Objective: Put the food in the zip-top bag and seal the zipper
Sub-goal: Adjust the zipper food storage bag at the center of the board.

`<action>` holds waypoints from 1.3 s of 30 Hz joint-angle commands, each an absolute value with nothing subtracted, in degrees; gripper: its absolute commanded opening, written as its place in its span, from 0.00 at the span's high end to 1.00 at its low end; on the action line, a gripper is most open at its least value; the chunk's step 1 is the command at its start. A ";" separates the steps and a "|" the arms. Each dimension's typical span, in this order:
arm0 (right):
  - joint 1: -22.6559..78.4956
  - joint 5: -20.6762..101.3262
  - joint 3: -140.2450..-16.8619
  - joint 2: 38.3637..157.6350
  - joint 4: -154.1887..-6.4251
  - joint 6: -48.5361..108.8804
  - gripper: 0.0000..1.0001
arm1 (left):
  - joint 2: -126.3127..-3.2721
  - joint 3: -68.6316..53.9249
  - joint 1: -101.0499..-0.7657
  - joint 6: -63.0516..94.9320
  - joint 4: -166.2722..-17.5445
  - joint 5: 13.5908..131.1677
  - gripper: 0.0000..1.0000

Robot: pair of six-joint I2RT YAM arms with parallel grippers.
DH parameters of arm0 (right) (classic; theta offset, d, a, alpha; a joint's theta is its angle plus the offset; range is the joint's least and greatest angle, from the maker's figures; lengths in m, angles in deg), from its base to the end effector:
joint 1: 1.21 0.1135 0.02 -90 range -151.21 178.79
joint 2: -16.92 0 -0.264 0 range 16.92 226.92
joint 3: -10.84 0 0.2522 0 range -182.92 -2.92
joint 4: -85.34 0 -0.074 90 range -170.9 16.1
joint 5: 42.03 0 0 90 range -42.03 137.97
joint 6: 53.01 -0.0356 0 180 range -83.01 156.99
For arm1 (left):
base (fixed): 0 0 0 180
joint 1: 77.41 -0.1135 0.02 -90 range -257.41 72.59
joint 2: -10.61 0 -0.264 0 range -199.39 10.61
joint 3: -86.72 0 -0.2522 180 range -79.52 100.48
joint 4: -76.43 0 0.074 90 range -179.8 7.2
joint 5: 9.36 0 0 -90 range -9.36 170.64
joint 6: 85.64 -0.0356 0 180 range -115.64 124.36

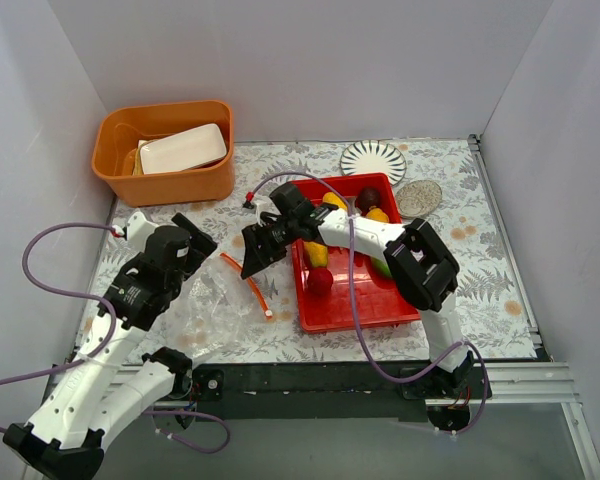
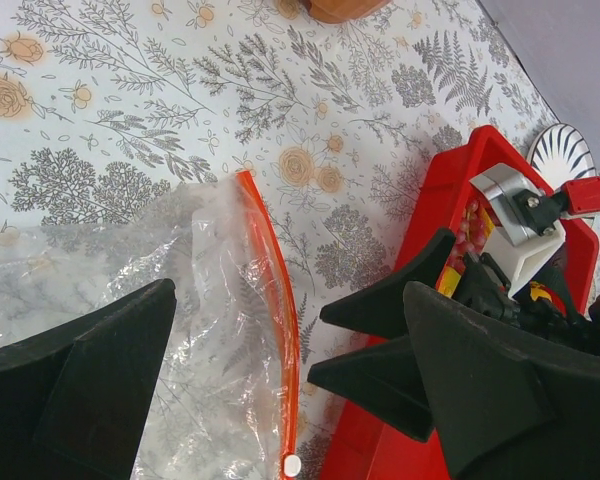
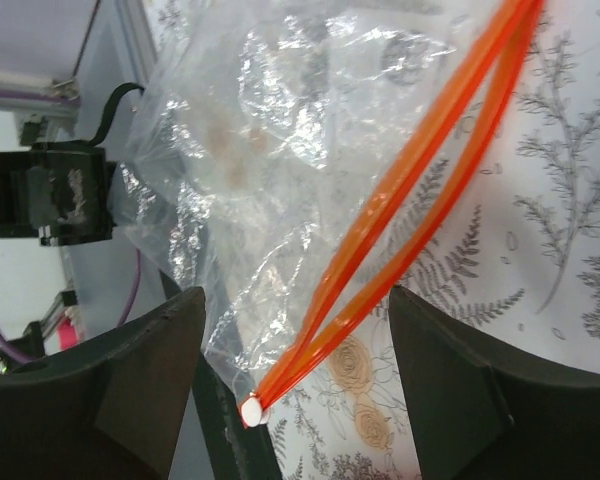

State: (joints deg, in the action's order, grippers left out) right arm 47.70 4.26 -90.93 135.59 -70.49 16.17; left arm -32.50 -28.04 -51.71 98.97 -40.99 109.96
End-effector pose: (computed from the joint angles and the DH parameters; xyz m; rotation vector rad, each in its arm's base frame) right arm 0.2859 0.3652 0.2063 -1.0351 2.2833 1.4531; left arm 0.1345 -0.0454 0.3208 -1.4777 1.6797 -0.6000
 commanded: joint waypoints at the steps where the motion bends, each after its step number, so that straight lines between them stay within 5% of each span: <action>1: 48.28 11.93 -94.50 137.32 -65.08 18.18 0.18 | -31.49 -27.14 -51.48 98.32 -41.12 110.79 0.02; 10: 50.38 3.33 -94.86 140.85 -68.06 17.48 0.19 | -31.13 -26.88 -51.48 97.97 -40.76 111.40 0.02; 12: 50.65 0.70 -93.54 140.15 -71.91 15.90 0.28 | -31.13 -26.88 -51.48 97.96 -40.76 111.58 0.02; 13: 50.65 -0.02 -91.88 139.71 -73.42 15.20 0.38 | -31.13 -26.96 -51.48 97.96 -40.76 111.58 0.02; 14: 50.74 -0.54 -91.17 139.35 -74.82 14.49 0.65 | -31.13 -27.05 -51.48 97.96 -40.67 111.49 0.02; 17: 50.65 -0.11 -88.18 136.90 -80.27 12.12 0.98 | -31.22 -27.14 -51.48 97.79 -41.11 111.40 0.02; 22: 50.56 4.45 -84.40 131.98 -86.94 9.04 0.99 | -32.63 -27.14 -51.48 96.91 -42.34 110.70 0.02; 33: 51.88 43.99 -63.05 114.22 -96.10 0.62 0.99 | -43.78 -20.55 -52.27 93.13 -45.24 112.02 0.02; 39: 52.32 52.00 -65.56 116.23 -91.90 -3.09 0.99 | -46.95 -20.63 -53.85 92.51 -49.19 109.56 0.02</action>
